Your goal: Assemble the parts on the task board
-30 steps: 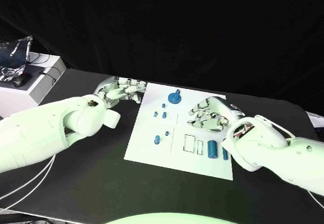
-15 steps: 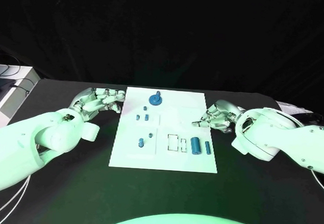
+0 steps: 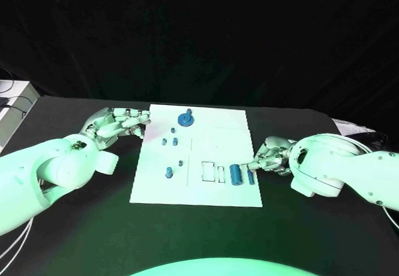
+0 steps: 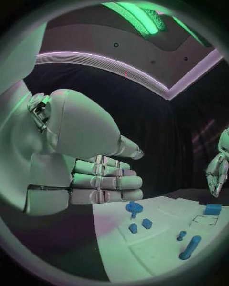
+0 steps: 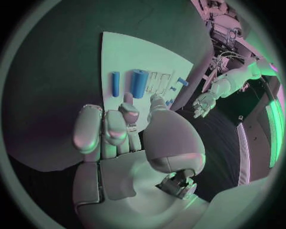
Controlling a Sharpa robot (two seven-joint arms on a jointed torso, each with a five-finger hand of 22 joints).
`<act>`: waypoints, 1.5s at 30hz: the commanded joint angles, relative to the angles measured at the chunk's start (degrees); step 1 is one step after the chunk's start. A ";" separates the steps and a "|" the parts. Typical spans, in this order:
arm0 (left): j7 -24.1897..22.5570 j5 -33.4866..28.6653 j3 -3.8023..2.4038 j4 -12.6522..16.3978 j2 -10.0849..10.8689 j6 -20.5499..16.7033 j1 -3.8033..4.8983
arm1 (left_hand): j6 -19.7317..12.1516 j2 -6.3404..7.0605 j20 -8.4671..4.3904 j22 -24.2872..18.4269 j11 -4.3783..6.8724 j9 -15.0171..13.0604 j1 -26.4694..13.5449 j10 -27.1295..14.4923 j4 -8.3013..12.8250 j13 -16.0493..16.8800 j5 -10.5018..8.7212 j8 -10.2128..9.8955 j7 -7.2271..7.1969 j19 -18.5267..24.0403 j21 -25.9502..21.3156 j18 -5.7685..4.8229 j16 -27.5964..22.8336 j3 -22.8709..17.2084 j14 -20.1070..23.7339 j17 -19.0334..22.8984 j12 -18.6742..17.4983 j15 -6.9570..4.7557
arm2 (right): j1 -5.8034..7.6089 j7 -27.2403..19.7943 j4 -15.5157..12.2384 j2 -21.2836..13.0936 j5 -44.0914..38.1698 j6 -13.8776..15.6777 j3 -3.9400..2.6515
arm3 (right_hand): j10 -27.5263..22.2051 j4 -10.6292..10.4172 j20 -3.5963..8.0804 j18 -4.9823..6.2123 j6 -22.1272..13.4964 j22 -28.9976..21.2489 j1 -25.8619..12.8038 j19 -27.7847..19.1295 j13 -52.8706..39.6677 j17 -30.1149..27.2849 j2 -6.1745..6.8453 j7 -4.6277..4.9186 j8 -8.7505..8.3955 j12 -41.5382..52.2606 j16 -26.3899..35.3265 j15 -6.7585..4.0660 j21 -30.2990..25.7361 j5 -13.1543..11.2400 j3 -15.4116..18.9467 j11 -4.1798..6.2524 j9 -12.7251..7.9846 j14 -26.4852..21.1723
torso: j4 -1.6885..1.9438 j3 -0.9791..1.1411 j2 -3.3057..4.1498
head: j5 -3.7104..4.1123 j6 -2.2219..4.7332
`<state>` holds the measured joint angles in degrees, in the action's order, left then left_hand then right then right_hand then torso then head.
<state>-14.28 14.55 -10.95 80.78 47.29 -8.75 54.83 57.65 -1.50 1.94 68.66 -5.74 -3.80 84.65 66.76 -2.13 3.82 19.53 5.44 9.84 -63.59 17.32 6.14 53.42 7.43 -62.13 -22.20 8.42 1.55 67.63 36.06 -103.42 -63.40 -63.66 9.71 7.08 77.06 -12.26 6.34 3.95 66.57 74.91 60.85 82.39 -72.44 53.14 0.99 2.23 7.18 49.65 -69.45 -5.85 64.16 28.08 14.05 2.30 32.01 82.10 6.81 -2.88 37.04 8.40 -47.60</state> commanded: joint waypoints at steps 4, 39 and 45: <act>-0.65 -0.08 -0.05 0.19 -0.06 1.40 -0.17 | -0.24 -0.81 0.15 0.02 -0.02 -0.05 0.38 -0.51 0.17 -0.08 -0.04 0.28 0.08 0.04 -0.21 0.79 -0.27 0.01 0.09 0.03 0.29 0.23 | -0.83 2.07 0.64 2.53 -2.10 -1.70 0.06 | 0.35 -2.39 0.06 -0.71 0.57 8.01 -1.22 0.37 -0.30 0.05 2.59 -0.04 -0.91 -0.72 0.06 0.17 -0.13 -0.56 -2.10 -0.01 0.71 0.37 | 0.15 -0.01 0.06 | -0.05 -0.33; -0.13 -0.08 -0.05 0.12 0.23 1.72 -0.32 | -0.32 -0.63 0.15 0.34 -0.09 -0.03 -0.03 -0.58 0.12 -0.08 -0.08 0.15 0.17 0.05 -0.35 0.76 -0.24 -0.28 0.14 -0.02 0.18 0.27 | -3.70 2.07 7.35 10.03 -7.78 -1.39 0.07 | -0.38 -2.52 0.10 -0.77 -0.18 7.87 -1.58 0.12 0.48 -0.41 3.76 -0.18 0.01 -2.62 1.03 0.12 -1.02 -2.25 -3.13 0.02 4.16 0.31 | 0.01 0.05 0.10 | -0.49 -1.11; -0.03 -0.08 -0.05 0.11 0.25 1.81 -0.32 | -0.35 -0.60 0.15 0.35 -0.10 -0.03 -0.09 -0.61 0.10 -0.08 -0.10 0.14 0.18 0.04 -0.39 0.76 -0.24 -0.29 0.13 -0.02 0.17 0.28 | -3.73 1.99 7.94 10.82 -8.47 -1.42 0.06 | -0.73 -1.92 0.01 -0.72 -0.45 7.80 -1.26 0.01 0.81 -0.54 3.33 -0.05 -0.16 -3.03 1.34 0.20 -1.42 -1.45 -2.88 -0.08 4.30 0.28 | 0.04 0.03 0.09 | -0.54 -1.17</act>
<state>-14.08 14.54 -10.94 80.78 47.59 -8.00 54.56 57.65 -1.86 1.94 68.95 -5.95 -3.80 85.01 66.55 -2.13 3.82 19.53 5.44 9.84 -63.59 17.27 6.14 53.42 7.42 -62.13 -22.21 8.42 1.55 64.15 38.10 -95.72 -52.79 -70.68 8.56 7.00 76.83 -14.66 6.34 3.95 66.58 74.94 59.20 82.39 -71.70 52.69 4.32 2.21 7.30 46.81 -68.43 -5.84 63.00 26.31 11.15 2.08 36.42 82.10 6.82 -2.82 37.14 7.90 -48.77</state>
